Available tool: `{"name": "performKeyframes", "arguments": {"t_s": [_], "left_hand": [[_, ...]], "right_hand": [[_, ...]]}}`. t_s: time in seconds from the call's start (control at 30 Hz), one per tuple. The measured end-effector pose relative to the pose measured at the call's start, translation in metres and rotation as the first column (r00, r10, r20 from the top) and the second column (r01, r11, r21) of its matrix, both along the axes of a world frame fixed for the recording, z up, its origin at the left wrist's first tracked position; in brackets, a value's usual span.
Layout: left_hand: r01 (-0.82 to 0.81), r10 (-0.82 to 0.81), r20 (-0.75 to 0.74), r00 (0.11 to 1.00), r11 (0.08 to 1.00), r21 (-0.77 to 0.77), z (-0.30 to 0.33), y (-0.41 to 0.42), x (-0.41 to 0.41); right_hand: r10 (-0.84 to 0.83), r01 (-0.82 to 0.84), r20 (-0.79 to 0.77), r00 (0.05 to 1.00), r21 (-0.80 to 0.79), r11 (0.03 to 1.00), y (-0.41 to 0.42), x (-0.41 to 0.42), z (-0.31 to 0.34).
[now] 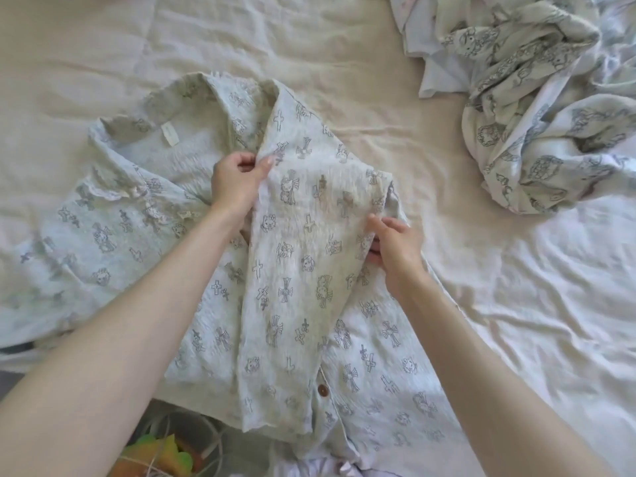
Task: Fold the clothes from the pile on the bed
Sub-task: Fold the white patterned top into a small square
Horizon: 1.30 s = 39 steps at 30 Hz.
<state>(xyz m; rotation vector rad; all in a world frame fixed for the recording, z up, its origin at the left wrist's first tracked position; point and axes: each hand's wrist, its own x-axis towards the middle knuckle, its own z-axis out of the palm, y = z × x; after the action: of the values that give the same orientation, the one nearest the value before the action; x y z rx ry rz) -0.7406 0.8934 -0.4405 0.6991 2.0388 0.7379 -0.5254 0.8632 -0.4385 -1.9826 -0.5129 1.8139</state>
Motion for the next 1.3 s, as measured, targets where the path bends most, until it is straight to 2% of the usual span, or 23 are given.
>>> {"name": "performKeyframes", "arguments": {"t_s": [0.1,0.2,0.3,0.4,0.47,0.53,0.63,0.77,0.83,0.93,1.0,1.07,1.13,1.2,1.3], "left_hand": [[0.051,-0.047,0.058,0.997,0.996,-0.067,-0.002,-0.023,0.003],[0.032,-0.035,-0.068,0.997,0.998,-0.049,0.003,-0.070,0.010],[0.014,-0.029,-0.138,0.990,0.994,-0.110,0.008,-0.132,0.016],[-0.003,0.002,-0.003,1.000,0.968,-0.251,0.009,-0.193,0.019],[0.112,-0.098,0.056,0.994,0.928,-0.355,0.007,-0.225,0.021],[0.159,-0.135,0.093,0.986,0.920,-0.358,0.007,-0.246,0.019],[0.129,-0.073,0.192,0.979,0.946,-0.298,0.015,-0.264,0.013],[0.187,-0.102,0.241,0.965,0.912,-0.366,0.016,-0.291,0.015],[0.131,-0.061,0.214,0.975,0.935,-0.329,0.018,-0.305,0.017],[-0.089,0.107,0.104,0.989,0.982,-0.166,0.022,-0.321,0.019],[-0.181,0.188,0.082,0.979,0.980,-0.085,0.024,-0.331,0.022],[-0.213,0.228,0.156,0.961,0.971,-0.108,0.022,-0.338,0.028],[-0.216,0.270,0.277,0.922,0.953,-0.210,0.017,-0.346,0.037],[-0.271,0.352,0.323,0.878,0.924,-0.270,0.014,-0.352,0.044],[-0.386,0.424,0.282,0.861,0.905,-0.180,0.019,-0.356,0.044]], "right_hand": [[0.059,-0.058,0.020,0.998,-0.037,0.998,-0.017,-0.003,0.000],[0.116,-0.111,0.050,0.992,-0.091,0.990,-0.049,-0.005,0.003],[0.115,-0.106,0.054,0.992,-0.146,0.984,-0.088,-0.007,0.004],[0.132,-0.129,0.001,0.991,-0.198,0.972,-0.123,-0.013,0.008],[0.169,-0.171,-0.025,0.985,-0.188,0.967,-0.140,-0.020,0.009],[0.239,-0.239,-0.019,0.971,-0.149,0.959,-0.150,-0.028,0.015],[0.403,-0.404,-0.022,0.915,-0.021,0.915,-0.163,-0.036,0.024],[0.683,-0.686,0.068,0.727,0.111,0.720,-0.185,-0.034,0.029],[0.692,-0.688,0.051,0.720,0.179,0.703,-0.193,-0.031,0.031],[0.537,-0.521,-0.009,0.844,0.230,0.822,-0.201,-0.027,0.035],[0.337,-0.321,-0.103,0.936,0.146,0.936,-0.207,-0.024,0.036],[0.224,-0.228,-0.177,0.958,-0.002,0.974,-0.215,-0.023,0.035],[0.294,-0.326,-0.215,0.931,-0.133,0.936,-0.224,-0.023,0.032],[0.416,-0.451,-0.202,0.887,-0.183,0.873,-0.231,-0.027,0.031],[0.450,-0.458,-0.085,0.889,-0.130,0.880,-0.236,-0.037,0.031]]}}
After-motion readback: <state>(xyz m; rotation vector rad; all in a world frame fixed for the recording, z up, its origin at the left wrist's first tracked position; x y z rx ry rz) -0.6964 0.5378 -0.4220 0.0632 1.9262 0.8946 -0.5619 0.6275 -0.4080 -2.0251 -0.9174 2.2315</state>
